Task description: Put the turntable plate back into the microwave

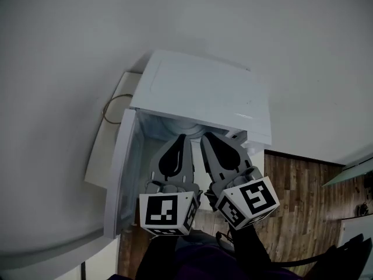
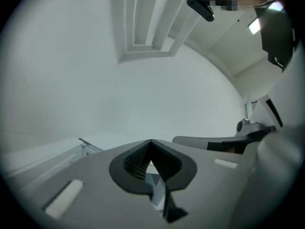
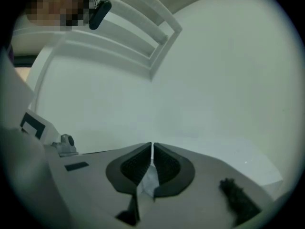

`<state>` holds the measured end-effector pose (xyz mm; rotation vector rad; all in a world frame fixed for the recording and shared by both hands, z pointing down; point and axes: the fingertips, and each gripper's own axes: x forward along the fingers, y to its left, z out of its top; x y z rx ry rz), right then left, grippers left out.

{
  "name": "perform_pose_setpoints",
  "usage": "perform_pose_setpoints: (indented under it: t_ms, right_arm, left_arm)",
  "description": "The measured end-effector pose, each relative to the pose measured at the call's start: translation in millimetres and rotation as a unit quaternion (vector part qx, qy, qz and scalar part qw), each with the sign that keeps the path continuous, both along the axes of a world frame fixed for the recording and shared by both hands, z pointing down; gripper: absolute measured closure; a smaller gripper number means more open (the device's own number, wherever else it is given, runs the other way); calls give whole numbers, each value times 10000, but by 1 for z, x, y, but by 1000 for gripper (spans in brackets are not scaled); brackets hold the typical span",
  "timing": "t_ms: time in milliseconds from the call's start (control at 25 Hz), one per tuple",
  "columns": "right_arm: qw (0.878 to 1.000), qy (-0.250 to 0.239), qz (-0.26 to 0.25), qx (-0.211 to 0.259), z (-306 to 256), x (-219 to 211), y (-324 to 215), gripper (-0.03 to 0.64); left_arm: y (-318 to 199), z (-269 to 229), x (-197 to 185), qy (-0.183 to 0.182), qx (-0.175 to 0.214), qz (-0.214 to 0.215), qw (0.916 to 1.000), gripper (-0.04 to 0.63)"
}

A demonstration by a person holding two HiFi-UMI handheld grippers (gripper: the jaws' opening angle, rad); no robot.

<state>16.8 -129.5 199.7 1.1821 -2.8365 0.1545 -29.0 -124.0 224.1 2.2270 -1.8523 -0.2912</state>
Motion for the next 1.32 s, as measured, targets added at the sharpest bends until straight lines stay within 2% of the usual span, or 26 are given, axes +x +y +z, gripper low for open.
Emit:
perform_pose_setpoints:
  t_ms: [200,400,760,1320]
  right_arm:
    - [9984,-111,71,558,-44,9,4,604]
    - [9965,-137,167,813,-67,24,5,606]
    - [9947,-216,304,963,-75,31,3,606]
    - [9934,-220,318,1083,-75,34,-1,606]
  left_arm:
    - [-1,-43,9,-369,502,38,9981,589]
    - [0,-73,23,-606,850,125,9945,589]
    - [2,-84,39,-793,973,304,9916,589]
    - [-1,-81,41,-726,996,364,9917,589]
